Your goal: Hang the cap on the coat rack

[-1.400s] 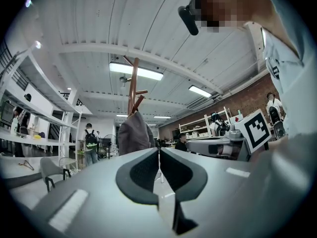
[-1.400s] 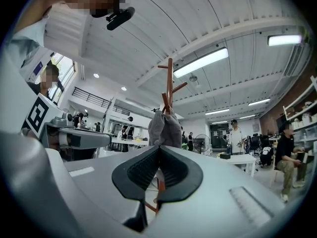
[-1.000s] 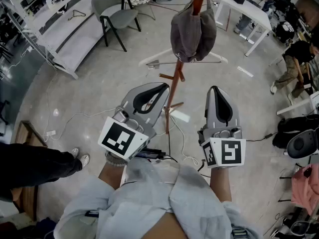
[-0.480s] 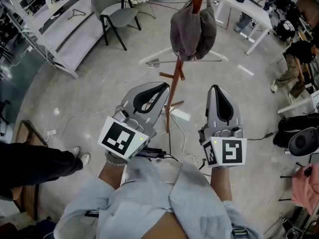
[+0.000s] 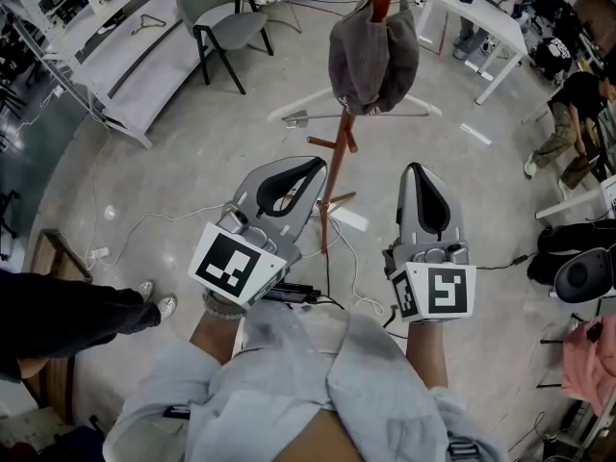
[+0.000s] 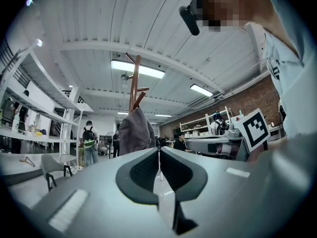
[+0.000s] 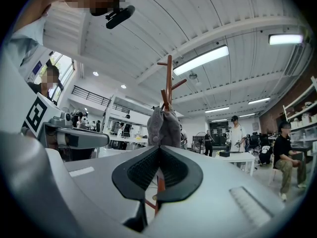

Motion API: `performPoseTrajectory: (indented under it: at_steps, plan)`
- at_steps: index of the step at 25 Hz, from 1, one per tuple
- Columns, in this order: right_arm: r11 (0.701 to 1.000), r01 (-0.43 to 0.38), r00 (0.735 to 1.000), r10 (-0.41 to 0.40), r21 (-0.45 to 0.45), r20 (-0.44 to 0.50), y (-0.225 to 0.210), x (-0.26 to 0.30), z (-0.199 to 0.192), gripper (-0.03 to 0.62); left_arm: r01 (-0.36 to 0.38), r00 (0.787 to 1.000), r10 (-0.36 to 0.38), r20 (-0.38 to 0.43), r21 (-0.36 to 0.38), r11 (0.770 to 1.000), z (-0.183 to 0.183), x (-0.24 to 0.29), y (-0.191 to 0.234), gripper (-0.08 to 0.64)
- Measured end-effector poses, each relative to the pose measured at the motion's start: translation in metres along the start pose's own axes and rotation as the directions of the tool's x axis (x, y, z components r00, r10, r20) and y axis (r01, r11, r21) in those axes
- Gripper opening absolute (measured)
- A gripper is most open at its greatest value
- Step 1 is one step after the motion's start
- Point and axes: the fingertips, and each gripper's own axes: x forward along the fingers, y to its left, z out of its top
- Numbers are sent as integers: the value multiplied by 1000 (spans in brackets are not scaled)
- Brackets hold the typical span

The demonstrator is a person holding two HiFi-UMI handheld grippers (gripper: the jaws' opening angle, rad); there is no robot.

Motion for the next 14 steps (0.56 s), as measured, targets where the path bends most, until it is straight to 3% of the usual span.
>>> performPoseTrajectory:
  at_steps: [14]
  plan:
    - [1000,-11,1000,11,-4,-7,-1,0,-2,6,-3,1000,3,-5,0,1000,0,1,-2,11]
